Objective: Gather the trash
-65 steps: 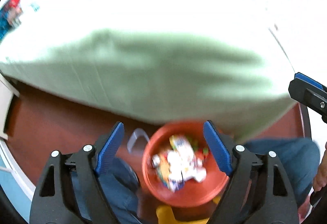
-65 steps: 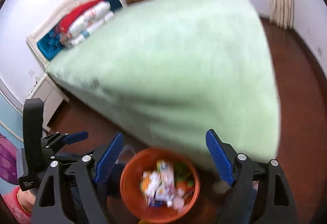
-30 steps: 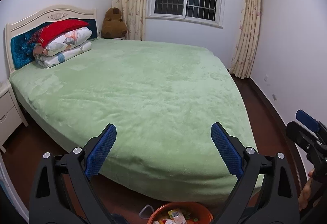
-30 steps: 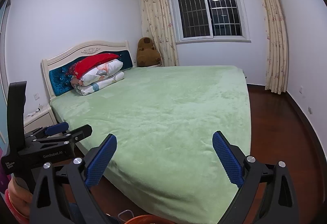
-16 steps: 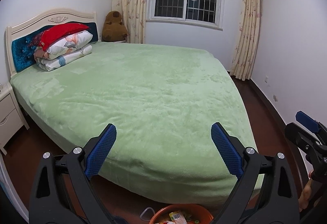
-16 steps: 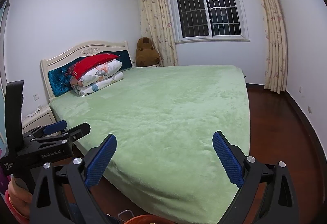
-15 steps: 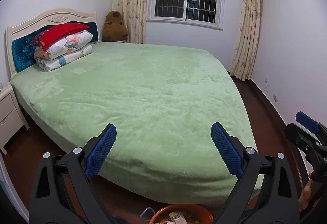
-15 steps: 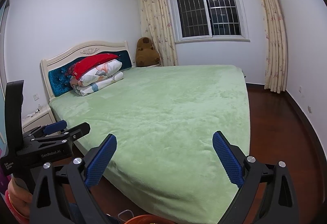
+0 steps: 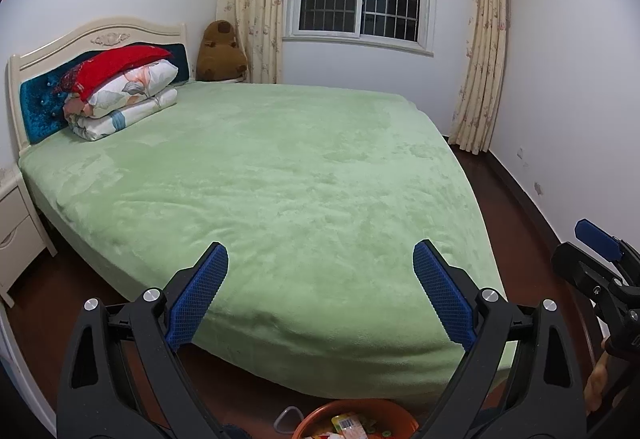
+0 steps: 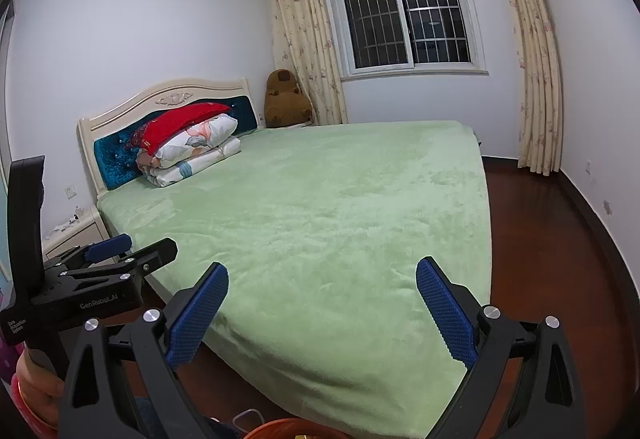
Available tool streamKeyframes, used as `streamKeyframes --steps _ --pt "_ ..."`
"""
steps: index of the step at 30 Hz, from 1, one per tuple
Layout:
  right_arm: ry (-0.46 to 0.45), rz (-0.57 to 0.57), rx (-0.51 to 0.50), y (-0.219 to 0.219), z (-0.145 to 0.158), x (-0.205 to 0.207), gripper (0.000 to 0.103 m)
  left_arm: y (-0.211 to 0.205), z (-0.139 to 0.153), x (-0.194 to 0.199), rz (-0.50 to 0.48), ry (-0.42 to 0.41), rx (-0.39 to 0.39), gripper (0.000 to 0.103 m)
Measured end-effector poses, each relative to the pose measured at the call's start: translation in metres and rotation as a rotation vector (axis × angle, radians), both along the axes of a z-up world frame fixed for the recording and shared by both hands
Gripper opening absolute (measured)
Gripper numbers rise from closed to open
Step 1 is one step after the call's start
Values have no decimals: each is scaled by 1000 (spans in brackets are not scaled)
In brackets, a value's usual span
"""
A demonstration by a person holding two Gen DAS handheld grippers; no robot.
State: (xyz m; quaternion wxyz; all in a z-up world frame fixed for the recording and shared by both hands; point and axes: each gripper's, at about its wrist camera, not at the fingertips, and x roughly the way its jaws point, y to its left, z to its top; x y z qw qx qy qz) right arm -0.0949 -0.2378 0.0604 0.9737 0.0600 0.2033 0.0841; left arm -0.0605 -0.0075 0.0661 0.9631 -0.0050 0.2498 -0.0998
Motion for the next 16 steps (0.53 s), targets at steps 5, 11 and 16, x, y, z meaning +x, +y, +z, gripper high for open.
streamKeyframes --steps 5,11,16 --pt "12 1 -1 0 -3 2 93 -1 -1 1 3 4 4 91" --pt "13 -3 2 0 -3 2 93 -1 -2 2 7 13 4 91" --pt "14 -4 1 1 -2 1 93 0 -4 4 16 21 4 91"
